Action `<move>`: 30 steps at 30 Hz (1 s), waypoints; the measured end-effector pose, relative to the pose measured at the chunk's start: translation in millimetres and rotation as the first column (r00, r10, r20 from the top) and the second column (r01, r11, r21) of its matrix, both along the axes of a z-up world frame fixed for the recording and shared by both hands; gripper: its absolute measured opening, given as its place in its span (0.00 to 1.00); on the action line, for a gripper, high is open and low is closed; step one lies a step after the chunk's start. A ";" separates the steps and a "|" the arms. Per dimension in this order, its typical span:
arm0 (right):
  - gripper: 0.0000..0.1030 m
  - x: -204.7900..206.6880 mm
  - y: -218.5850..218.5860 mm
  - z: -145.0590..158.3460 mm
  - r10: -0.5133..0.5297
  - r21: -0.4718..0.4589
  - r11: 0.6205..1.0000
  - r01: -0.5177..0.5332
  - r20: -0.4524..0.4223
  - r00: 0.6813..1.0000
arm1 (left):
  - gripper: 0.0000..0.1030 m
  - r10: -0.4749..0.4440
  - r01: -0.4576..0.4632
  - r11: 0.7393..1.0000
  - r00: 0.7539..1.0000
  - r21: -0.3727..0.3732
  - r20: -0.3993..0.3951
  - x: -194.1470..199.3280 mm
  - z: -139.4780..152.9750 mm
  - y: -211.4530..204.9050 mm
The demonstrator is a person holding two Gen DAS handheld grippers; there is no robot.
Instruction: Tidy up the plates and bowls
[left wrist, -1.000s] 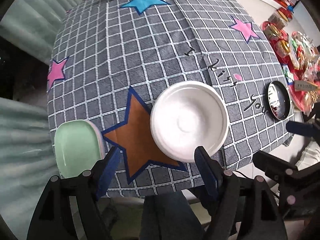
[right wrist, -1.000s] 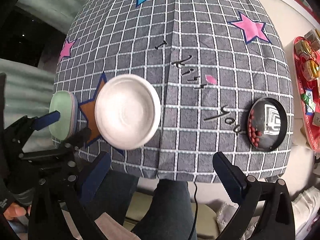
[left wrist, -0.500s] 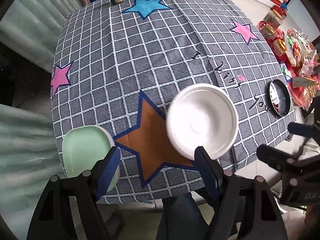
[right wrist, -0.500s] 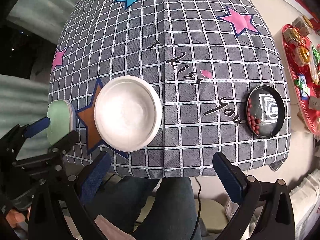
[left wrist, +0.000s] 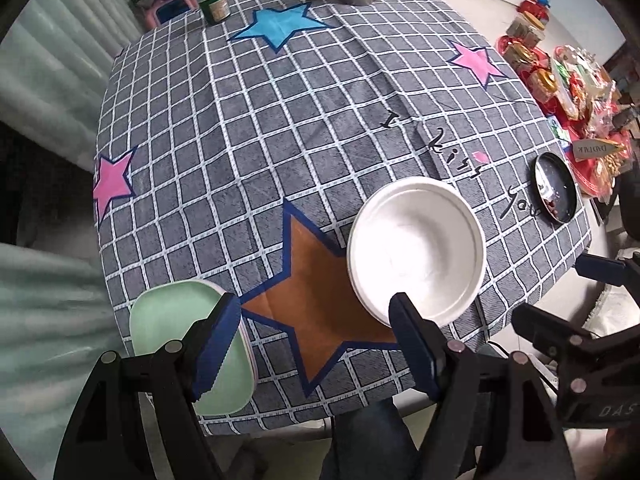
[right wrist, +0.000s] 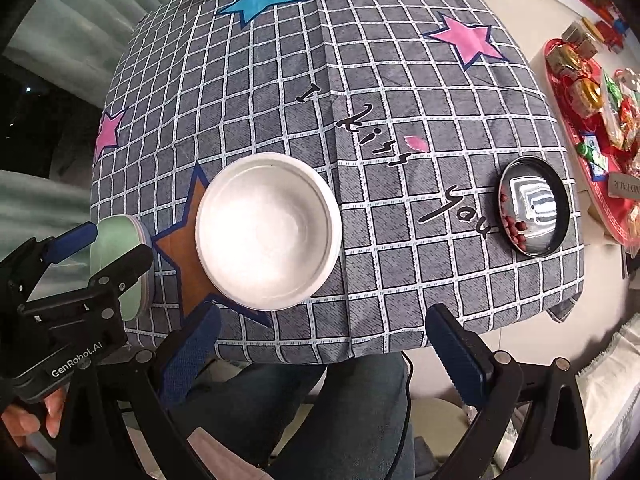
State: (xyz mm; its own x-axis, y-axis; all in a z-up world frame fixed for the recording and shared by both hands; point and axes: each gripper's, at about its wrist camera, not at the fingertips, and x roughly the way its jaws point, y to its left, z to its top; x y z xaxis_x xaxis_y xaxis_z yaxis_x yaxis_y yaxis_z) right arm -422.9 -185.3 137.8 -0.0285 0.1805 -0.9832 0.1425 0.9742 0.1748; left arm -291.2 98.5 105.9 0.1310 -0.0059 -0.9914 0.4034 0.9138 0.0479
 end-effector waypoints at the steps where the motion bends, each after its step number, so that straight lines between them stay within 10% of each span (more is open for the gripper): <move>1: 1.00 -0.4 0.2 -0.4 -0.001 -0.001 1.000 0.001 -0.003 1.000 | 0.77 0.000 0.000 1.000 1.000 -0.003 0.006 0.0 1.6 -0.1; 30: 1.00 10.4 -10.1 9.5 0.142 -0.048 0.989 -0.142 0.010 0.990 | 0.77 0.140 -0.140 0.990 0.990 -0.025 -0.012 3.5 -0.2 -9.3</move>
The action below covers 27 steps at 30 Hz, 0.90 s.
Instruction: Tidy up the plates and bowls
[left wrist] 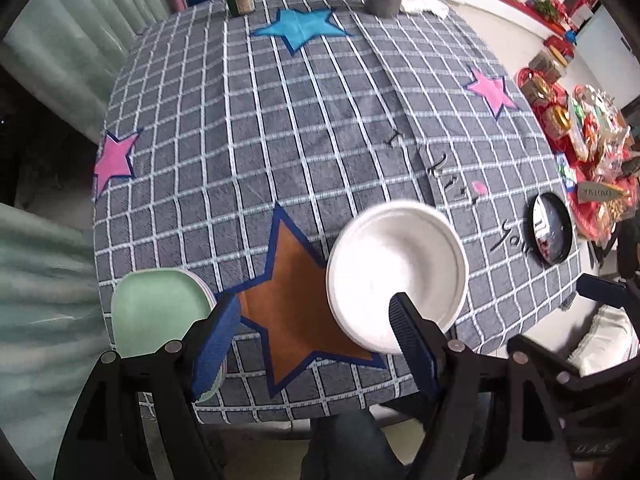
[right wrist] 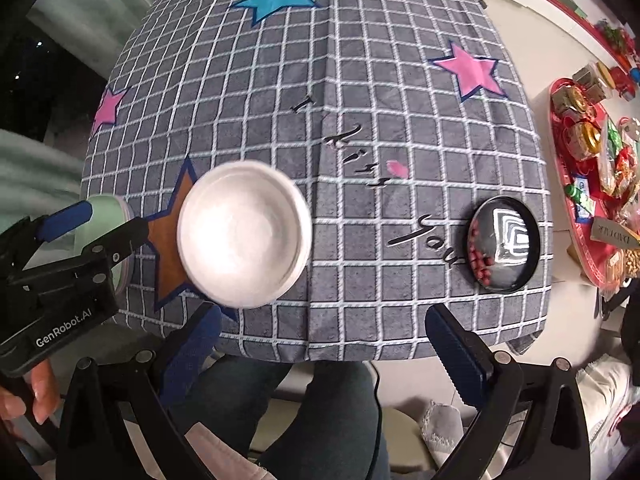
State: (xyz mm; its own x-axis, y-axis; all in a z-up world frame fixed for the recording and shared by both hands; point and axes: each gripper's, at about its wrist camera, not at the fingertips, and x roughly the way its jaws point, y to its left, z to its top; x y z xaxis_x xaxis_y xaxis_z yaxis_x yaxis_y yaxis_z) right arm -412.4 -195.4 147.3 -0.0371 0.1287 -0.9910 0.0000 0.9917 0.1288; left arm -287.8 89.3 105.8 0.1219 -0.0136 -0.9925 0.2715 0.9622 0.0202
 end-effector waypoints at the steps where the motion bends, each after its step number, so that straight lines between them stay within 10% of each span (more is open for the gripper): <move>1: 1.00 -2.2 2.3 -3.7 0.007 0.005 1.000 -0.007 -0.008 1.000 | 0.77 0.001 -0.001 1.000 1.000 0.004 -0.018 -0.3 -4.2 0.6; 27: 1.00 -11.2 3.1 -18.6 -0.083 0.023 0.996 0.084 -0.049 0.995 | 0.78 -0.023 0.024 0.999 0.999 0.025 -0.044 7.4 -9.7 16.7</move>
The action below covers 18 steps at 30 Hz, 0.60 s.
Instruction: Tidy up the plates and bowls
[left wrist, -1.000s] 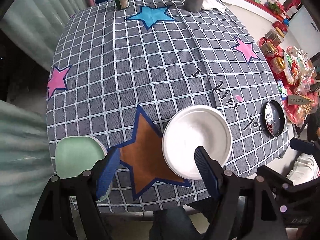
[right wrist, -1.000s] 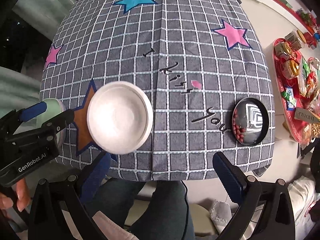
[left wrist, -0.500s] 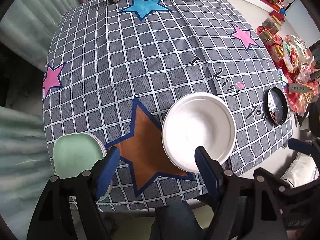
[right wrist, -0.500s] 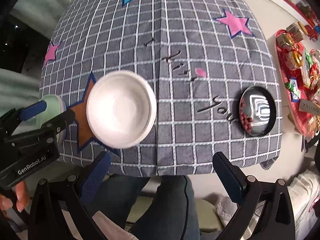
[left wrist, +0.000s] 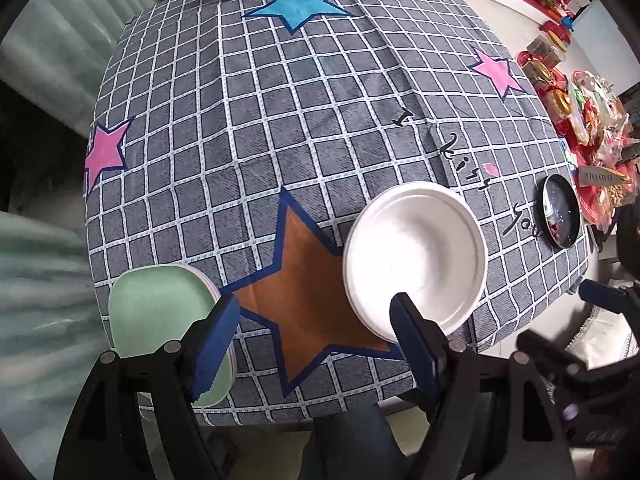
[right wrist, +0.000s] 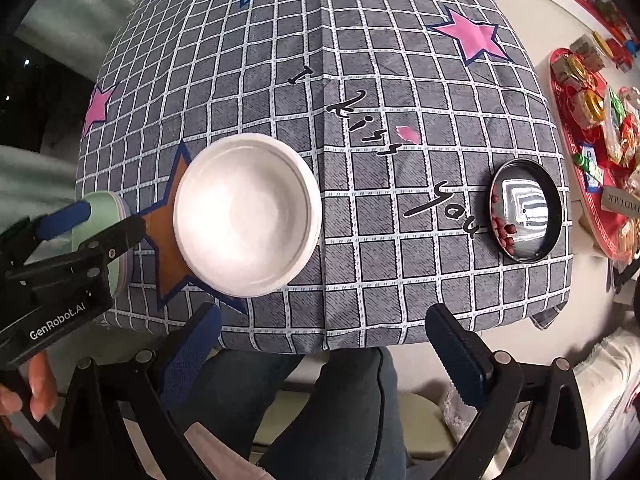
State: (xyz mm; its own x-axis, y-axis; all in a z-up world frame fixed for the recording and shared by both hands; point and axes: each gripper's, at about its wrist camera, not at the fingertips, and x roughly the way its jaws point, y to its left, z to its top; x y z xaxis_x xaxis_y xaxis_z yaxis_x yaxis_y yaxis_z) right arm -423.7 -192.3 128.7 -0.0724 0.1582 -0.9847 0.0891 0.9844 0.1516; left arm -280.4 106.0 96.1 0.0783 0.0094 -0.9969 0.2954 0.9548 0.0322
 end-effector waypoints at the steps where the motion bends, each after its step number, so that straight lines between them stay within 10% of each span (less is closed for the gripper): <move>1: 1.00 1.0 -1.9 1.0 -0.012 -0.002 1.000 0.012 0.000 1.000 | 0.78 -0.004 0.004 1.000 1.000 -0.001 0.006 0.2 2.0 0.2; 18: 1.00 -9.7 1.1 -13.6 -0.072 -0.029 0.997 0.071 -0.038 0.997 | 0.78 -0.099 0.099 0.995 0.994 0.014 -0.056 -5.7 -23.2 -4.1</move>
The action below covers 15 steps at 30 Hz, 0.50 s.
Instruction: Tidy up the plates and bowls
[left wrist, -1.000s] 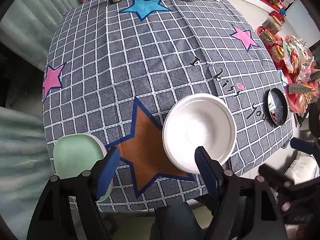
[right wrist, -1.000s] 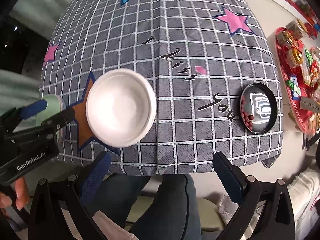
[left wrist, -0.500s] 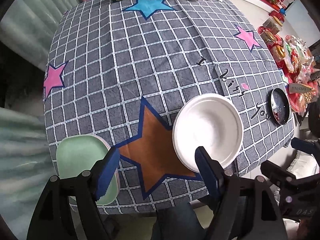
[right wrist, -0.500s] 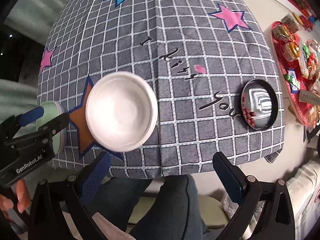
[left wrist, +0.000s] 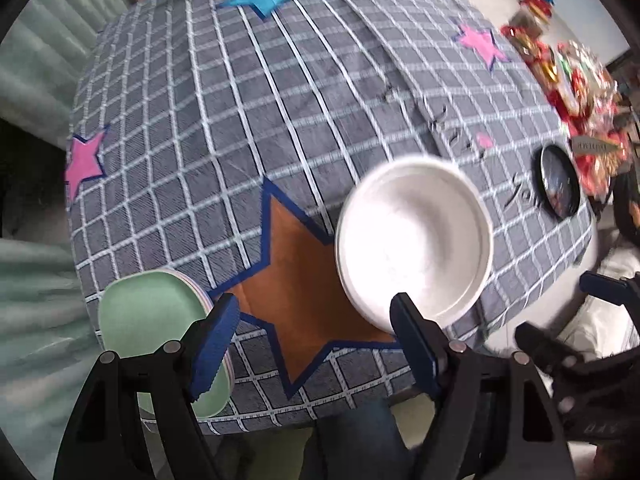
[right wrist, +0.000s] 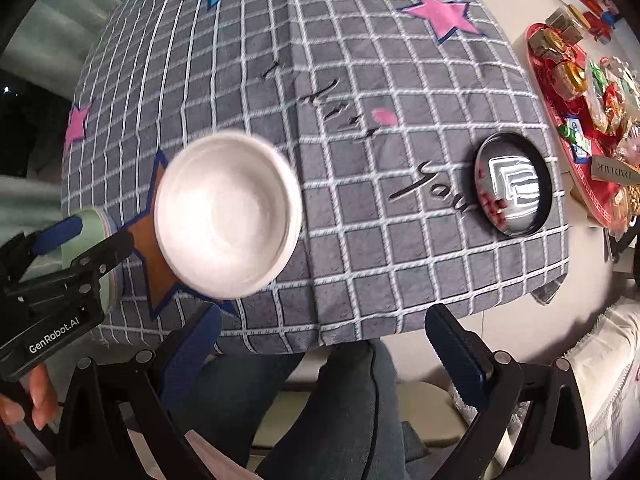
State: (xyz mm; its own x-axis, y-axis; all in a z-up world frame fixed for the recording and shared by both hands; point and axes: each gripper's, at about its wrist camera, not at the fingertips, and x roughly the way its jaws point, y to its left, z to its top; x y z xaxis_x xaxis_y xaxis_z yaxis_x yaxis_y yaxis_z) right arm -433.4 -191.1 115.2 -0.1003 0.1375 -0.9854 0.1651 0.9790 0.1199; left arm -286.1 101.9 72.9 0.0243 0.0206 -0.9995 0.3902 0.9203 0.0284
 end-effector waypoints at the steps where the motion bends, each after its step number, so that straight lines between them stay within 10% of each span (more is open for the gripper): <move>1: 1.00 -2.1 3.7 -4.4 0.005 0.008 1.000 -0.005 -0.011 1.000 | 0.78 0.000 0.000 1.000 1.000 0.005 -0.002 -0.1 -2.8 1.6; 15: 1.00 2.4 -5.4 -33.7 -0.017 0.011 1.000 0.017 -0.050 0.999 | 0.78 0.127 -0.124 0.992 0.989 0.037 -0.081 -5.7 -32.4 20.0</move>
